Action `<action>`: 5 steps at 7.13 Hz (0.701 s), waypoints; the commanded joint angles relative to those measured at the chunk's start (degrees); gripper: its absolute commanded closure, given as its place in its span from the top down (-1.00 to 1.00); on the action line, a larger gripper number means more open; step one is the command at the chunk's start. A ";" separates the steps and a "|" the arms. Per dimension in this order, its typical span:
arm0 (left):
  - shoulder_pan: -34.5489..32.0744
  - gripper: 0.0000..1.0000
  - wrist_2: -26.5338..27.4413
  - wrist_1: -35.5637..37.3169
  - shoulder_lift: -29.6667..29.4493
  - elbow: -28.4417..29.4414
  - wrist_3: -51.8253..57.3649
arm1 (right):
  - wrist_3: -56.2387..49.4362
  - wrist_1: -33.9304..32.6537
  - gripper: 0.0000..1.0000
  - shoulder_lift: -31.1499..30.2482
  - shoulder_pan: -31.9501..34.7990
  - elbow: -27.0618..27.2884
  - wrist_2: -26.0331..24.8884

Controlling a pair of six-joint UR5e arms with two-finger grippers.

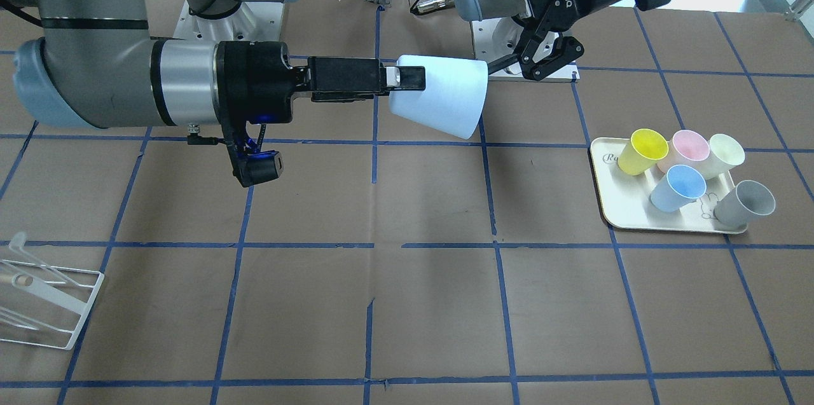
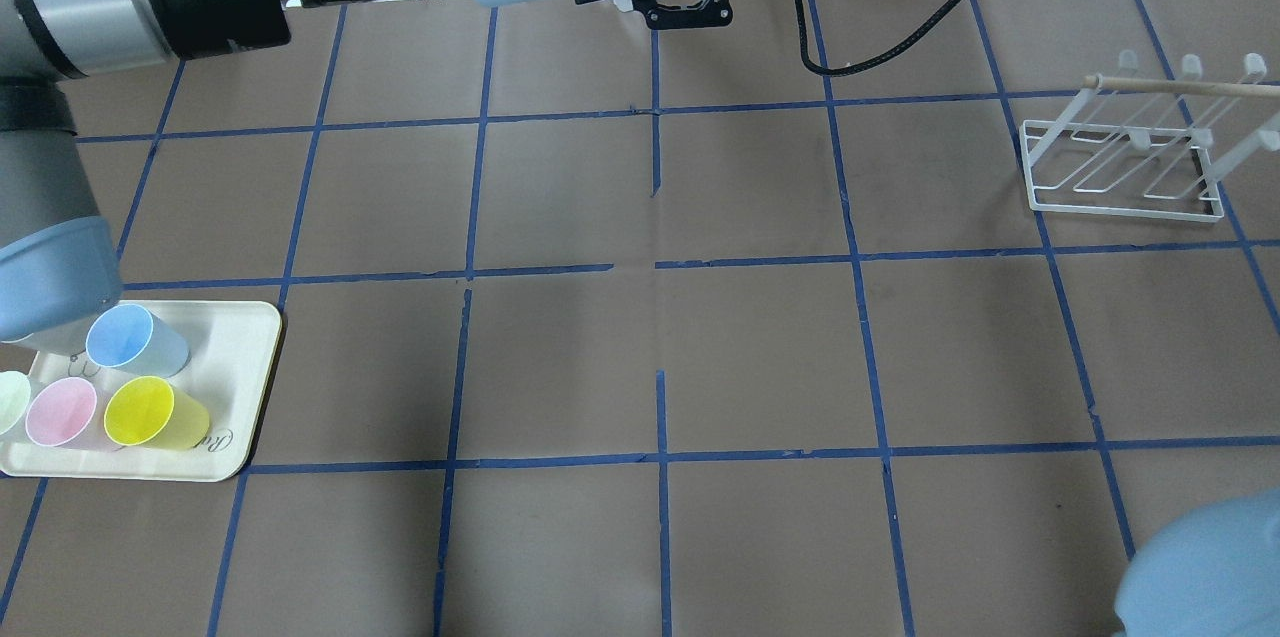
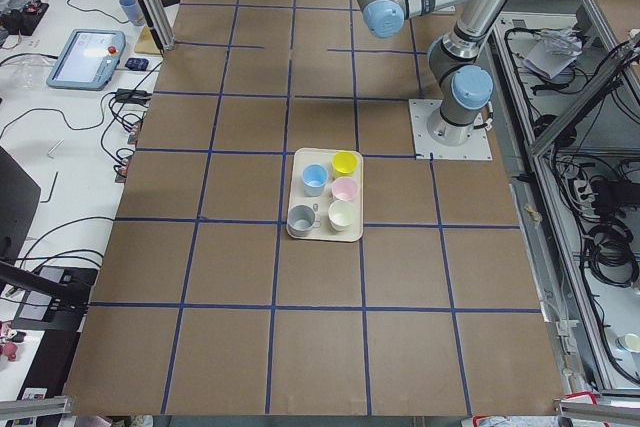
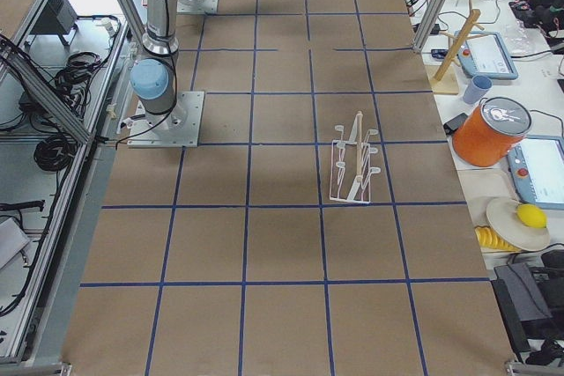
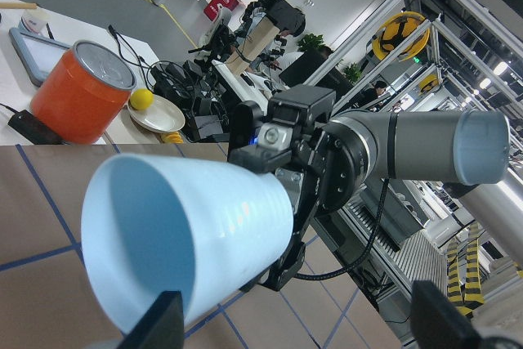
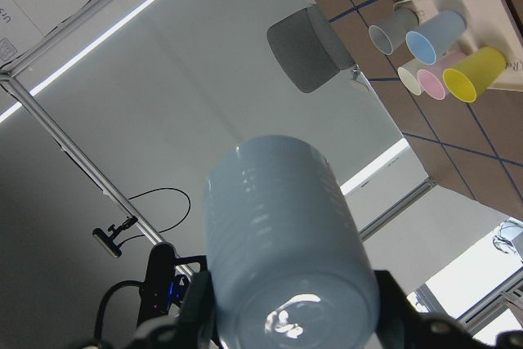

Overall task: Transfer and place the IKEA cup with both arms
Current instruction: 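Close the left gripper on the cup held by the right gripper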

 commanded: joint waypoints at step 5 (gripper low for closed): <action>1.22 1.00 -2.36 1.51 -2.01 0.11 0.32 | 0.35 2.56 -0.24 -1.45 0.35 -0.09 -0.22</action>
